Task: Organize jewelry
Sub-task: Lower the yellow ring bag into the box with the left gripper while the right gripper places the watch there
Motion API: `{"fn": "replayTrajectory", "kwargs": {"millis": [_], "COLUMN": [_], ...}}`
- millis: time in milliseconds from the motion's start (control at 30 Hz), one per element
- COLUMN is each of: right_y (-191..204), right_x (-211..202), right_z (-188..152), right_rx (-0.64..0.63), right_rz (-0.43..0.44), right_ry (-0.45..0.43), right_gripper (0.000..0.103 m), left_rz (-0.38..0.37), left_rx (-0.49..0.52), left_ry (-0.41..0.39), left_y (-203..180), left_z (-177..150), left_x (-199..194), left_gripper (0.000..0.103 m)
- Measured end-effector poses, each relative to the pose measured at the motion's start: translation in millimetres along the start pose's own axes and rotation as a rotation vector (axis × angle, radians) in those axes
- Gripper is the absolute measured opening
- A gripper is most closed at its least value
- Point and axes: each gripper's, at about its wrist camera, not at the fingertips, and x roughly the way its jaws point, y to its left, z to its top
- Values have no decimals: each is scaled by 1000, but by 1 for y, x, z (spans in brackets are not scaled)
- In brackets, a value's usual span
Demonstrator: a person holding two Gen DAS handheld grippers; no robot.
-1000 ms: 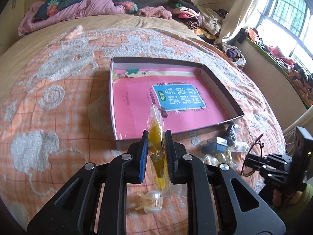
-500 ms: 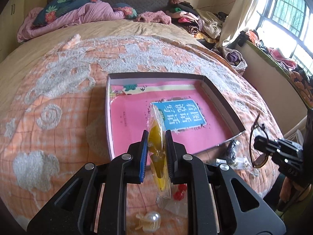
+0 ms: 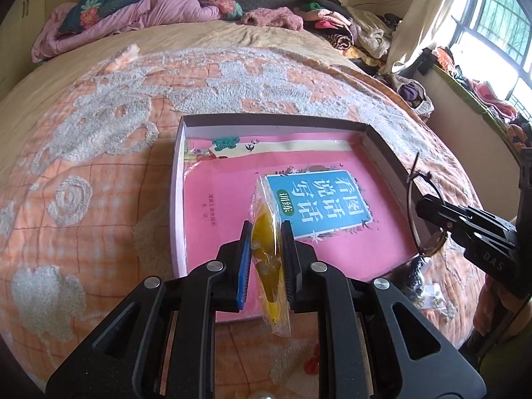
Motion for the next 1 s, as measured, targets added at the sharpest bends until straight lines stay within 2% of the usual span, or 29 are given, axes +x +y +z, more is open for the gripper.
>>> {"fn": "replayTrajectory", "kwargs": {"millis": [367,700,867,900,1000], "right_y": [-20,-40,-48,-50,-54], "right_x": [28,26,9,4,-8], "right_z": [2,-5,-13,-15,-19], "right_rx": [75,119,145,152,175], "right_rz": [-38,-101,-117,-121,-116], "right_ry": [53,57,33,22,1], "right_gripper": [17,19,43,45,54], "left_rz": [33,70,89,92,99], "left_rx": [-7,-13,-13,-12,-7], "left_ry": [29,26,22,22,17], "left_y": [1,8,9,9,7], "left_z": [-2,5,8,8,8], "left_x": [23,32,33,32,29], "left_gripper": [10,10,11,13,33]}}
